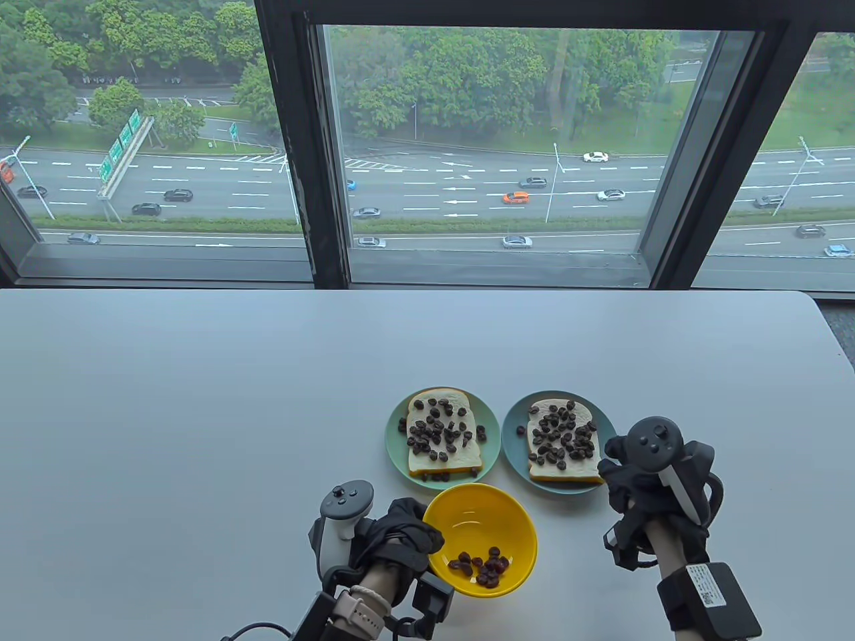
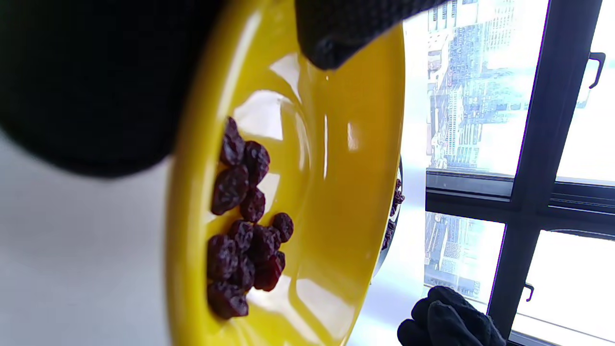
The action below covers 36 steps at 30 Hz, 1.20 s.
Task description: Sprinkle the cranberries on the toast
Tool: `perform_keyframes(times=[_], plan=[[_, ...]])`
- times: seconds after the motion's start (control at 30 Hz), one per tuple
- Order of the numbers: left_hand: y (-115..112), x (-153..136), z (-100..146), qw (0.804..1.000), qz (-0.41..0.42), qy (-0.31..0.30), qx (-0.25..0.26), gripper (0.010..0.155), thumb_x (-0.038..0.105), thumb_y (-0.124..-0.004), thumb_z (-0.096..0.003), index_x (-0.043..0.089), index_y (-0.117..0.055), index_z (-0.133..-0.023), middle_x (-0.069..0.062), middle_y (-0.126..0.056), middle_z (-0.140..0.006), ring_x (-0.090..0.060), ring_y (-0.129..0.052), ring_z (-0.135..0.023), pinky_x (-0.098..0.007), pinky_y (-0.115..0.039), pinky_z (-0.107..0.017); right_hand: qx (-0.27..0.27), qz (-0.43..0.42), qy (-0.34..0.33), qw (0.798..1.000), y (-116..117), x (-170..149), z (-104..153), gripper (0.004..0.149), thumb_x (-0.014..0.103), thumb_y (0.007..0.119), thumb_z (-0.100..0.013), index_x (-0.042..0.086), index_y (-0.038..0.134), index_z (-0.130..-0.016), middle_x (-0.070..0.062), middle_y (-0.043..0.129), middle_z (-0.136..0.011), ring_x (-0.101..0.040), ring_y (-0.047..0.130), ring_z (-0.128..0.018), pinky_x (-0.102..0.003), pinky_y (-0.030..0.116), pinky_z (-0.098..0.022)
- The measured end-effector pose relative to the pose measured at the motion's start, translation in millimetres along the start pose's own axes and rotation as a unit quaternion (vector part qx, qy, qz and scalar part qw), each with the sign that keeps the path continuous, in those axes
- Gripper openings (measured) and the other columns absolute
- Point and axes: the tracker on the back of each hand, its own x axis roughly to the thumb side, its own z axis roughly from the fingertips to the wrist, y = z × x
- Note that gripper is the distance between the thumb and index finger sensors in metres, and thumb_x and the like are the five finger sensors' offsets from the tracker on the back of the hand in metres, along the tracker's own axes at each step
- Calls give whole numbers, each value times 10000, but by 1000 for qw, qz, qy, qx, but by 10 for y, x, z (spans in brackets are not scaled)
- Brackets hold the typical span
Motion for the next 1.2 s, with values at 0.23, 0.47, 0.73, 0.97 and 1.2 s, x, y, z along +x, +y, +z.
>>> perform_keyframes(times=[0.23, 0.47, 0.73, 0.97, 1.2], plan=[[177, 29, 46, 1000, 19, -7, 21, 562, 164, -781, -385, 115, -521, -882, -210, -672, -612, -404, -780, -332, -388, -955, -72, 3, -29, 6, 1000, -14, -243, 40, 472, 389, 747, -356, 254, 720, -807, -77, 740, -815, -245, 904, -559, -202, 921, -295], [756, -8, 203, 995, 73, -7, 71, 557, 165, -793, -383, 129, -555, -886, -208, -681, -617, -416, -770, -340, -414, -934, -72, 20, -27, 21, 999, -4, -454, -17, 486, 394, 738, -360, 250, 706, -823, -88, 722, -835, -264, 887, -599, -227, 916, -333], [1201, -189, 367, 975, 173, 6, 142, 555, 183, -783, -403, 157, -542, -902, -189, -668, -645, -407, -758, -376, -415, -922, -109, 45, -28, 21, 998, 21, -527, -80, 499, 398, 732, -364, 246, 692, -838, -96, 698, -857, -275, 871, -629, -244, 909, -361], [1413, -462, 489, 948, 247, 38, 200, 556, 231, -754, -449, 207, -479, -932, -143, -640, -692, -364, -757, -437, -371, -934, -181, 58, -17, 4, 998, 50, -486, -60, 504, 400, 732, -364, 248, 687, -843, -94, 691, -865, -273, 871, -635, -250, 906, -369], [1527, -604, 613, 932, 230, 95, 265, 558, 269, -727, -487, 246, -422, -953, -111, -605, -735, -337, -741, -493, -346, -932, -251, 64, -23, 7, 998, 54, -491, -39, 505, 399, 731, -365, 246, 686, -844, -97, 687, -866, -278, 865, -643, -254, 904, -375]])
